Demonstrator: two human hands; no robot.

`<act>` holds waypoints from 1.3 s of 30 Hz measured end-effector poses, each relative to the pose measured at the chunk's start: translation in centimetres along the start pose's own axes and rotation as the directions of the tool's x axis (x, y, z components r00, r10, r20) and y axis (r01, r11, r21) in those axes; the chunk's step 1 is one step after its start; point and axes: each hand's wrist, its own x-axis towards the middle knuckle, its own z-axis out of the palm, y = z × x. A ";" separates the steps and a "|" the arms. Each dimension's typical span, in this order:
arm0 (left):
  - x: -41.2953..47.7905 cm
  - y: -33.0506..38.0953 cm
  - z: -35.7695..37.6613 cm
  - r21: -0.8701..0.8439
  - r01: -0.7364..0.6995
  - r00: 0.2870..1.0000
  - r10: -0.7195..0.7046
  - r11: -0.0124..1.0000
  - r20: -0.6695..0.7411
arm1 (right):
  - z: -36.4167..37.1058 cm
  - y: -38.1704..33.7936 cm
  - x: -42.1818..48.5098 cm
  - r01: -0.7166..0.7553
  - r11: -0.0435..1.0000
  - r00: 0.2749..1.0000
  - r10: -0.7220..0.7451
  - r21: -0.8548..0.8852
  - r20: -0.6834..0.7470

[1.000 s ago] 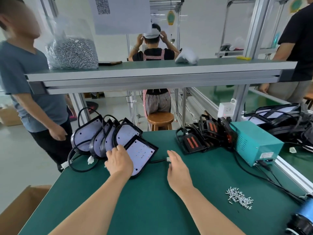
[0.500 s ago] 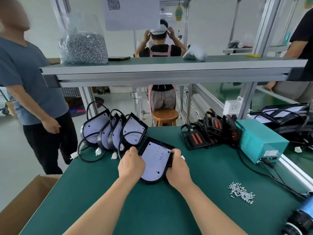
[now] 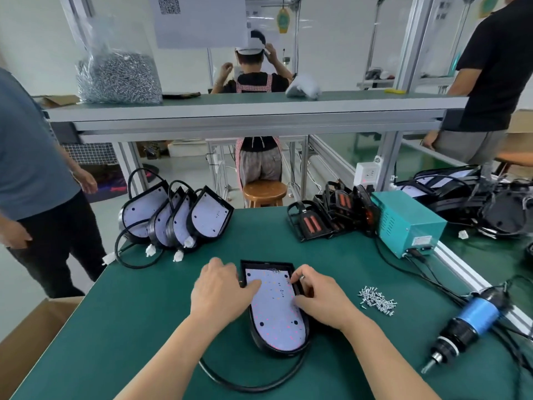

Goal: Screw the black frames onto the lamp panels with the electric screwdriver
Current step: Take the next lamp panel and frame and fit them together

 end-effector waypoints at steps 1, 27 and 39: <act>0.3 0.0 0.1 -0.005 0.009 1.000 -0.009 1.000 -0.006 | -0.2 0.0 -0.2 -0.002 1.000 1.000 0.002 -0.014 -0.005; -0.5 -0.3 4.4 -0.752 0.103 0.995 -0.077 0.651 0.070 | -4.5 -0.5 12.5 -0.213 0.317 0.688 0.721 0.924 -0.089; 0.2 -0.7 5.2 -0.735 0.063 0.998 -0.043 0.676 0.046 | -3.1 0.6 9.4 -0.118 0.546 0.524 0.744 0.829 -0.415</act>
